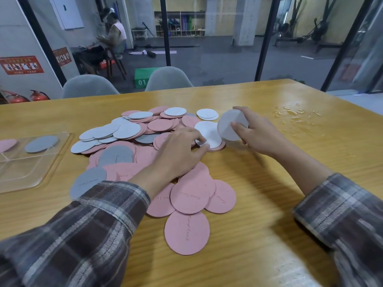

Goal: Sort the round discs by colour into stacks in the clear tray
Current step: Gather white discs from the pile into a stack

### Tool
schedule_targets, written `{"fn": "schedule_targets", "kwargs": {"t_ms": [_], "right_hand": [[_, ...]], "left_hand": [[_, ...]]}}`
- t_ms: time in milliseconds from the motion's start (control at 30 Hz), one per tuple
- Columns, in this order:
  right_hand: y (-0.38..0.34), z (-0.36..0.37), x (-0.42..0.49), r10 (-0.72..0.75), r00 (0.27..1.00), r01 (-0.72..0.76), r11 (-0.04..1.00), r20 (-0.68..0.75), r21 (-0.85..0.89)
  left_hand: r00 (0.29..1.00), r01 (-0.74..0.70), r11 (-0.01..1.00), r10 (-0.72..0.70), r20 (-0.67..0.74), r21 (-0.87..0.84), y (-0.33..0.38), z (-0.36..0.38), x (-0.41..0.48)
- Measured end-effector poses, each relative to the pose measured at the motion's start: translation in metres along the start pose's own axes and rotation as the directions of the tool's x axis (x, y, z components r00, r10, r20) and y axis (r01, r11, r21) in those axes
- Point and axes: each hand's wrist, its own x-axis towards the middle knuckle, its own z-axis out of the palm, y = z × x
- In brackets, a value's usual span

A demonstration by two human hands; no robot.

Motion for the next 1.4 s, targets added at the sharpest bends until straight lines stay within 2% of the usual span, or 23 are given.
{"fn": "schedule_targets", "kwargs": {"t_ms": [167,267,533,667,833,1033,1133,1267,1333,1400], "right_hand": [[0.0,0.0,0.0,0.016,1.0,-0.016,1.0,-0.013,-0.01],[0.001,0.0,0.001,0.029,0.999,-0.029,1.0,-0.017,0.009],[-0.008,-0.001,-0.003,0.084,0.996,-0.083,0.992,-0.011,0.094],[-0.008,0.004,-0.002,0.052,0.997,-0.064,0.977,0.063,0.204],[-0.013,0.011,-0.004,0.007,0.987,-0.063,0.938,0.162,0.34],[-0.023,0.014,-0.013,-0.053,0.974,-0.022,0.945,0.221,0.326],[-0.02,0.015,-0.013,-0.094,0.972,0.05,0.978,0.214,0.204],[-0.014,0.011,-0.008,-0.082,0.984,0.049,0.978,0.161,0.202],[-0.007,0.005,-0.003,-0.059,0.993,0.041,0.984,0.105,0.173],[0.0,0.002,0.003,-0.015,0.999,0.007,0.988,0.049,0.156]], "left_hand": [[0.998,0.052,0.998,-0.053,0.032,0.027,0.003,-0.002,0.0],[0.999,0.034,0.999,-0.034,0.03,0.002,-0.001,-0.001,0.001],[0.992,0.07,0.946,-0.098,-0.075,-0.317,0.003,-0.013,0.002],[0.981,0.083,0.932,-0.137,-0.133,-0.353,0.006,-0.014,0.002],[0.979,0.071,0.892,-0.147,-0.138,-0.446,0.008,-0.016,0.0],[0.966,0.122,0.831,-0.225,-0.128,-0.543,0.013,-0.016,-0.001],[0.973,0.078,0.864,-0.174,-0.149,-0.497,0.013,-0.014,-0.001],[0.973,-0.036,0.964,-0.026,-0.228,-0.263,0.007,-0.008,0.001],[0.982,-0.087,0.99,0.066,-0.179,-0.115,0.003,-0.004,0.001],[0.996,-0.085,0.996,0.086,-0.036,0.018,0.0,0.0,0.002]]}}
